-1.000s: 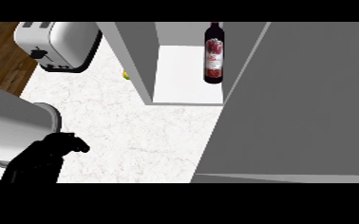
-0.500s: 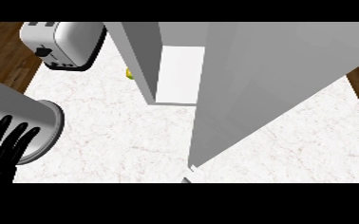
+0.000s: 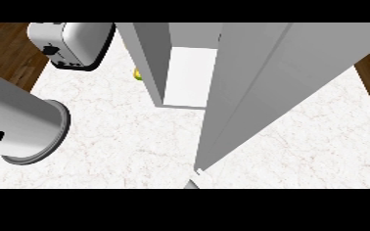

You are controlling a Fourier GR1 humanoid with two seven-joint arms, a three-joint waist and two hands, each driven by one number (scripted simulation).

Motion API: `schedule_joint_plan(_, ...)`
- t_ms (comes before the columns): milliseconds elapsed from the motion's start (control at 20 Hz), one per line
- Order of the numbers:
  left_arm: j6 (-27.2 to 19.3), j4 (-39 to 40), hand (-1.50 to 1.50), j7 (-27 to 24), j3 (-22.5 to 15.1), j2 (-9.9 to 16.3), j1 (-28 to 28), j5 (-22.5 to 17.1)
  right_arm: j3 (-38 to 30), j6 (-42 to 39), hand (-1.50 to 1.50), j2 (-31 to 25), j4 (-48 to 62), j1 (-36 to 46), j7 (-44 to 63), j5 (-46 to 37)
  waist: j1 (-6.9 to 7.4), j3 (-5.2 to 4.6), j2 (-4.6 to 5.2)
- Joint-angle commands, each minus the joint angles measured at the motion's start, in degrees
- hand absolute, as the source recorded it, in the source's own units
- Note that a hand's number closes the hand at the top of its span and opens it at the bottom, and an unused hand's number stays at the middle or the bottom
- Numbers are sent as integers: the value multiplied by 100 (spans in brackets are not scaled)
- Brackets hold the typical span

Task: Pick up the wine, place it into the cabinet and close the cabinet

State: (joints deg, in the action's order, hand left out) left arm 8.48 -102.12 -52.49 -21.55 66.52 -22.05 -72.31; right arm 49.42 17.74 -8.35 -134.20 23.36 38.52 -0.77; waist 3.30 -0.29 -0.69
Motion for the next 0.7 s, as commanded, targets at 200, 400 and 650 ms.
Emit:
schedule_joint_plan(200,871,546,-150,-104,450,229,-361,-135,-241,968,150,790,1503,1519,-264,63,66,1,64)
schedule_joint_plan(400,1134,428,-150,-51,699,365,-567,-257,-715,1352,150,813,2501,2283,-374,208,117,14,67)
schedule_joint_plan(650,1396,752,-150,-18,949,303,-687,-107,-1855,911,150,828,3593,3622,-512,1133,53,21,84)
